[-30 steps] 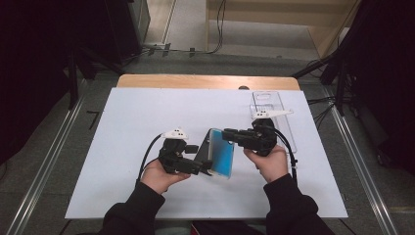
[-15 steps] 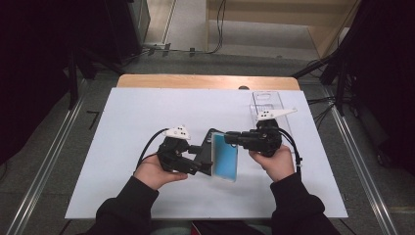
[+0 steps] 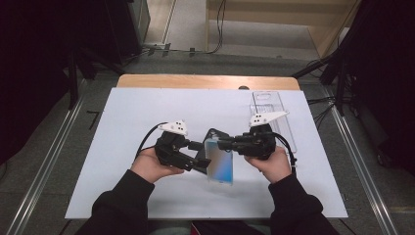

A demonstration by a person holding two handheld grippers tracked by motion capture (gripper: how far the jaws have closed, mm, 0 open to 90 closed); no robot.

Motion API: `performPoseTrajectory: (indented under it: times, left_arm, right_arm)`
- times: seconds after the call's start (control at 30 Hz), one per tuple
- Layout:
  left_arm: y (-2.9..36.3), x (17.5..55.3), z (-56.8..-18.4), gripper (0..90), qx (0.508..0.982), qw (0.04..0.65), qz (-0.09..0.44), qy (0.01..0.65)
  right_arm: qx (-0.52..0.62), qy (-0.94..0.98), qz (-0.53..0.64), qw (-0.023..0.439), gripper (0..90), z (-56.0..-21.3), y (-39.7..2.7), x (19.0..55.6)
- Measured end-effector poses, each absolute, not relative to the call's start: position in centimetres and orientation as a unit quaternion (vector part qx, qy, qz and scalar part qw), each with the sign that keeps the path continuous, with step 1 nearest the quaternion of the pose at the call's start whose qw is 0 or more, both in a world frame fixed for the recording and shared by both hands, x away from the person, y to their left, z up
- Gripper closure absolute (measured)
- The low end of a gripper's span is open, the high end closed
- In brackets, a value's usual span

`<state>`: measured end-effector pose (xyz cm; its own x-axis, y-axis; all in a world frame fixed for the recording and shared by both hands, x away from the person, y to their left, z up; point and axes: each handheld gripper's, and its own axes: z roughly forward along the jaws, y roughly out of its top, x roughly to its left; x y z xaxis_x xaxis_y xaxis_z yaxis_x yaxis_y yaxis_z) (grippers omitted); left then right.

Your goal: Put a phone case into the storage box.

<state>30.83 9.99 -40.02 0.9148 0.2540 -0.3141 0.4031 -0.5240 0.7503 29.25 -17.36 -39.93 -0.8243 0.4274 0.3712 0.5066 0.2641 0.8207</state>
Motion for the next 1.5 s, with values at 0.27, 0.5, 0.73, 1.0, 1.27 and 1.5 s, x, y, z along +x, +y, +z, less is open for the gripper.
performPoseTrajectory:
  times: [0.27,0.5,0.73,1.0,1.27,1.5]
  left_arm:
    - [9.9,31.1,-39.3,35.9,0.866,0.465,-0.085,0.161]
    - [10.2,31.6,-39.2,42.4,0.864,0.466,-0.112,0.153]
    - [10.3,31.7,-39.2,67.0,0.869,0.457,-0.145,0.123]
    - [10.3,31.7,-39.4,81.0,0.872,0.451,-0.167,0.095]
    - [10.6,32.0,-39.1,81.4,0.866,0.45,-0.182,0.121]
    - [11.4,32.3,-38.4,81.3,0.866,0.442,-0.167,0.165]
  right_arm:
    - [-0.267,-0.794,-0.543,0.06,77.0,-39.8,-17.3,29.1]
    - [-0.235,-0.801,-0.547,0.063,77.0,-39.6,-16.9,28.8]
    - [-0.209,-0.806,-0.549,0.075,77.0,-39.6,-16.8,28.6]
    - [-0.189,-0.81,-0.547,0.091,77.0,-39.6,-16.4,28.5]
    - [-0.199,-0.806,-0.553,0.073,50.9,-39.5,-16.3,28.4]
    - [-0.24,-0.797,-0.553,0.03,23.8,-39.4,-16.0,28.3]
